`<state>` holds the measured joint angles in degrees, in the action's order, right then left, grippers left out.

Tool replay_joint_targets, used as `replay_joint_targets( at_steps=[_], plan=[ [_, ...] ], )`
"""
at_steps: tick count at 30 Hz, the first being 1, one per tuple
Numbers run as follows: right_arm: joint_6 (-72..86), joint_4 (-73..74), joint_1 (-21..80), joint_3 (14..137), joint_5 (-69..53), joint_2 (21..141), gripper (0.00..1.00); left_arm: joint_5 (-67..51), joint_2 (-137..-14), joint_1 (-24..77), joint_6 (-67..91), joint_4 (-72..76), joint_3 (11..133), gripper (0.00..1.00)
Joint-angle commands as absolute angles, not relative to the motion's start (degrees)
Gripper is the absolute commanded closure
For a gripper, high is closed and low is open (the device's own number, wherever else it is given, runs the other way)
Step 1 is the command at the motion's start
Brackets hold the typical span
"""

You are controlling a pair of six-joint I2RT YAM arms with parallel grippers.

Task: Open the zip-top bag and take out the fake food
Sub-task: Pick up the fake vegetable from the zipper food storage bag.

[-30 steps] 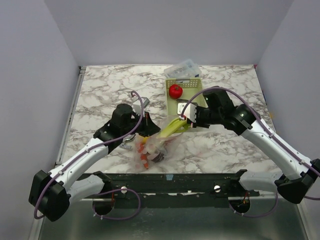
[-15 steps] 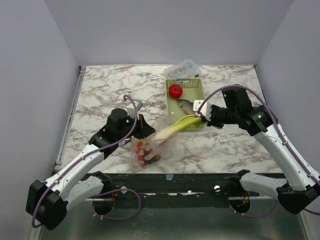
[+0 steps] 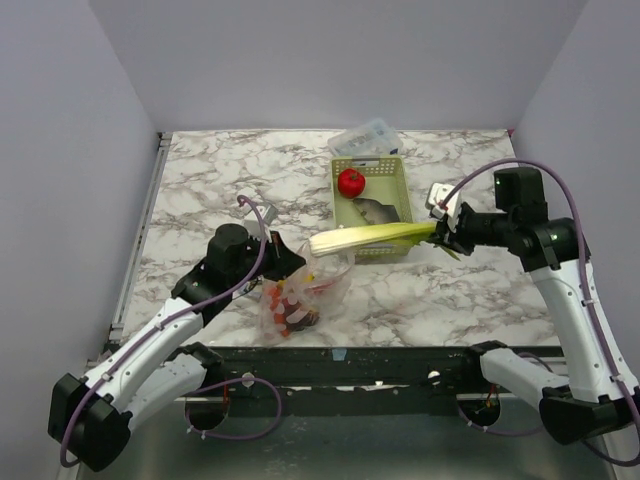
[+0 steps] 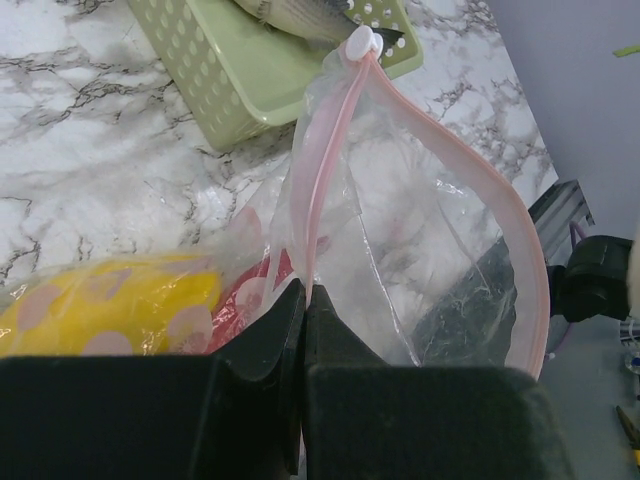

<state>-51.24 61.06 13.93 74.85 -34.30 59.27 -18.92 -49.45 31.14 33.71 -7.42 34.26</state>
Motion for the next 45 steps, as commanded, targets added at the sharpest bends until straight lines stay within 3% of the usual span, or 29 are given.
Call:
replay_joint_targets(
  at_steps=[1,14,23,30,36,45],
  plan=[
    [-50.24,62.06,9.44,76.67,-43.64,58.64,1.00,-17.14,-47.51,30.66,33.76,-7.10,34.49,1.00],
    [-34.93,46.77,-2.56,68.36,-55.96,59.74,1.00,-17.69,-42.70,30.59,32.97,-8.07,36.01,1.00],
    [-8.98,21.71,-3.76,56.77,-57.15,62.43,0.99,-17.56,-40.14,30.50,32.37,-8.25,36.84,1.00],
    [6.22,10.61,-3.76,53.01,-56.93,68.67,0.99,-14.84,-36.95,30.41,32.41,-10.21,36.58,1.00],
    [9.90,5.29,-3.37,47.96,-57.14,70.96,1.00,-13.07,-34.58,30.32,33.13,-11.46,35.87,1.00],
    [3.72,10.09,0.00,52.12,-56.57,74.58,1.00,-12.27,-35.15,30.32,32.34,-12.44,36.93,1.00]
  ],
)
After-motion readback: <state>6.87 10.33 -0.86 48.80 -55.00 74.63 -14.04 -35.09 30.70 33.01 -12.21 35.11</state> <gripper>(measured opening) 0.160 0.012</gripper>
